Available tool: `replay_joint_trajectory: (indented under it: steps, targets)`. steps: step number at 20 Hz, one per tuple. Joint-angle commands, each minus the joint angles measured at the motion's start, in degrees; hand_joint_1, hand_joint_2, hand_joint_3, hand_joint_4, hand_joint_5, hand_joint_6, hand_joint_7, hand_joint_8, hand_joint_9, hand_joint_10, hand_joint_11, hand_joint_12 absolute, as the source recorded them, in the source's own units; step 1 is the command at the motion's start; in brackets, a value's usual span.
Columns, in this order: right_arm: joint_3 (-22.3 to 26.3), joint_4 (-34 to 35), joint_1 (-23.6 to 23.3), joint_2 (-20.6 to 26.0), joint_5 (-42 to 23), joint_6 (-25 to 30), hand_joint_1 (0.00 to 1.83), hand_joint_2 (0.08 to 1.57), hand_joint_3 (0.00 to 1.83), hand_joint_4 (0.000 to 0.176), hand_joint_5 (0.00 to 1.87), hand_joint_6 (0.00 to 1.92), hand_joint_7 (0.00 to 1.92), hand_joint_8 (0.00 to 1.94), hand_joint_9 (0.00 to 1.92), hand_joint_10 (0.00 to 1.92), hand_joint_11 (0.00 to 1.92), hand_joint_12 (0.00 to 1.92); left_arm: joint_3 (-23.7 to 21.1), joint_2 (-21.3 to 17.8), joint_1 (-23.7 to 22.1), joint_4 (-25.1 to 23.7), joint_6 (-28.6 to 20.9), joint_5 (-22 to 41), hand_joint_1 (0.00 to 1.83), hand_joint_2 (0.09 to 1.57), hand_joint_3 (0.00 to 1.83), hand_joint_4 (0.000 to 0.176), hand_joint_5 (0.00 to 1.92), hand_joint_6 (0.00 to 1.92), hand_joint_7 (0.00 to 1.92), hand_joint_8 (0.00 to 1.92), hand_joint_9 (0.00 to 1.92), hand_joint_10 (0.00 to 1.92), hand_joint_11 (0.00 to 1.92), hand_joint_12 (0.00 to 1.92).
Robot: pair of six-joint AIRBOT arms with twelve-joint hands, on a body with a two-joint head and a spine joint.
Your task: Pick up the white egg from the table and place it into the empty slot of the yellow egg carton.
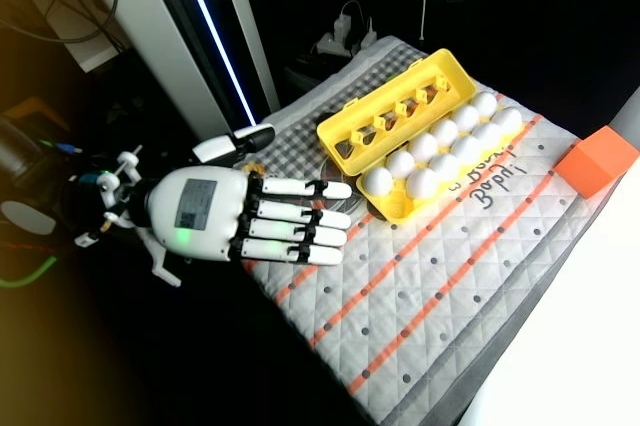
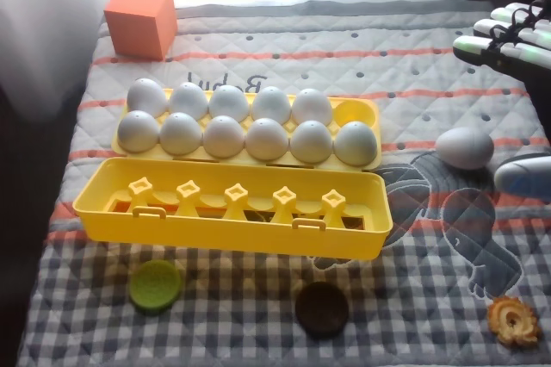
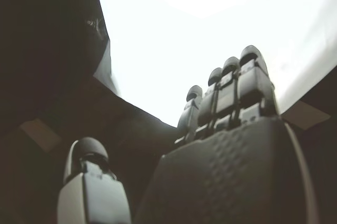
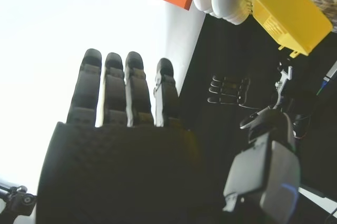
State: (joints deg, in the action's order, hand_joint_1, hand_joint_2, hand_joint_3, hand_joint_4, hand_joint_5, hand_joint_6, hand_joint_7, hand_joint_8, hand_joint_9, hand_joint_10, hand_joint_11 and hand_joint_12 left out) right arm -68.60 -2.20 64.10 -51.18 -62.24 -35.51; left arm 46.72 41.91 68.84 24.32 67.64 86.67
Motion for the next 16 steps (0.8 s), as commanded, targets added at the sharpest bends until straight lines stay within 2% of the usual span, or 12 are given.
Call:
replay_joint_trajectory:
  steps: [1, 3, 4, 6, 7, 8, 9, 10, 11, 12, 15, 16]
  targets:
    - [-0.41, 1.81, -0.98, 0.04, -6.48, 0.19, 0.04, 0.85, 0.00, 0.090, 0.11, 0.00, 0.06, 0.00, 0.00, 0.00, 0.00, 0.00, 0.13, -0.04, -0.61, -0.41, -0.27, 6.92, 0.00, 0.73, 0.03, 0.118, 0.00, 0.00, 0.00, 0.00, 0.00, 0.00, 0.00, 0.00]
    - [-0.82, 1.82, -1.35, -0.35, -6.05, 0.19, 0.04, 0.84, 0.00, 0.103, 0.09, 0.00, 0.04, 0.00, 0.00, 0.00, 0.00, 0.00, 0.12, 0.00, -0.62, -0.43, -0.27, 6.88, 0.00, 0.73, 0.02, 0.109, 0.00, 0.00, 0.00, 0.00, 0.00, 0.00, 0.00, 0.00]
    - [-1.24, 1.78, -1.86, -0.70, -5.17, 0.19, 0.05, 0.84, 0.00, 0.099, 0.10, 0.00, 0.05, 0.01, 0.00, 0.00, 0.00, 0.00, 0.14, 0.05, -0.63, -0.43, -0.27, 6.89, 0.00, 0.73, 0.02, 0.112, 0.00, 0.00, 0.00, 0.00, 0.00, 0.00, 0.00, 0.00]
    - [-2.08, 1.45, -2.71, -1.30, -3.61, 0.20, 0.09, 0.84, 0.00, 0.090, 0.12, 0.01, 0.06, 0.01, 0.00, 0.00, 0.00, 0.00, 0.17, 0.05, -0.68, -0.43, -0.27, 6.88, 0.00, 0.74, 0.02, 0.088, 0.00, 0.00, 0.00, 0.00, 0.00, 0.00, 0.00, 0.00]
    - [-2.67, 1.30, -3.29, -1.79, -2.74, 0.20, 0.10, 0.84, 0.00, 0.076, 0.12, 0.01, 0.08, 0.01, 0.00, 0.00, 0.00, 0.00, 0.17, 0.04, -0.68, -0.43, -0.27, 6.82, 0.00, 0.74, 0.02, 0.107, 0.00, 0.00, 0.00, 0.00, 0.00, 0.00, 0.00, 0.00]
    - [-3.25, 1.10, -3.93, -2.31, -1.88, 0.20, 0.12, 0.84, 0.00, 0.067, 0.13, 0.01, 0.10, 0.02, 0.00, 0.00, 0.00, 0.00, 0.13, 0.00, -0.67, -0.43, -0.27, 6.81, 0.00, 0.74, 0.02, 0.115, 0.00, 0.00, 0.00, 0.00, 0.00, 0.00, 0.00, 0.00]
    - [-3.69, 0.96, -4.40, -2.75, -1.18, 0.20, 0.13, 0.84, 0.00, 0.067, 0.13, 0.00, 0.15, 0.01, 0.04, 0.01, 0.00, 0.00, 0.10, -0.02, -0.66, -0.43, -0.27, 6.87, 0.00, 0.73, 0.01, 0.116, 0.00, 0.00, 0.00, 0.00, 0.00, 0.00, 0.00, 0.00]
    - [-4.17, 0.82, -4.80, -3.24, -0.62, 0.21, 0.15, 0.83, 0.00, 0.072, 0.17, 0.00, 0.25, 0.01, 0.15, 0.02, 0.08, 0.03, 0.10, -0.01, -0.66, -0.43, -0.27, 6.90, 0.00, 0.75, 0.02, 0.098, 0.00, 0.00, 0.00, 0.00, 0.00, 0.00, 0.00, 0.00]
    - [-4.49, 0.64, -5.04, -3.61, -0.24, 0.22, 0.17, 0.82, 0.00, 0.089, 0.18, 0.00, 0.33, 0.01, 0.22, 0.01, 0.10, 0.04, 0.10, 0.00, -0.66, -0.43, -0.27, 6.90, 0.00, 0.75, 0.02, 0.093, 0.00, 0.00, 0.00, 0.00, 0.00, 0.00, 0.00, 0.00]
    - [-4.79, 0.27, -5.46, -3.97, 0.43, 0.22, 0.20, 0.81, 0.00, 0.089, 0.21, 0.00, 0.42, 0.01, 0.30, 0.02, 0.17, 0.08, 0.10, 0.02, -0.66, -0.43, -0.27, 6.90, 0.00, 0.74, 0.01, 0.093, 0.00, 0.00, 0.00, 0.00, 0.00, 0.00, 0.00, 0.00]
    - [-5.80, -0.49, -6.39, -4.93, 2.54, 0.22, 0.36, 0.86, 0.00, 0.036, 0.34, 0.01, 0.51, 0.00, 0.42, 0.01, 0.29, 0.15, 0.10, 0.02, -0.66, -0.43, -0.27, 6.99, 0.00, 0.74, 0.01, 0.087, 0.00, 0.00, 0.00, 0.00, 0.00, 0.00, 0.00, 0.00]
    - [-6.24, -0.49, -6.39, -5.34, 3.15, 0.22, 0.42, 0.88, 0.01, 0.014, 0.36, 0.01, 0.53, 0.01, 0.43, 0.01, 0.28, 0.15, 0.10, 0.04, -0.66, -0.43, -0.27, 6.98, 0.00, 0.74, 0.01, 0.093, 0.00, 0.00, 0.00, 0.00, 0.00, 0.00, 0.00, 0.00]
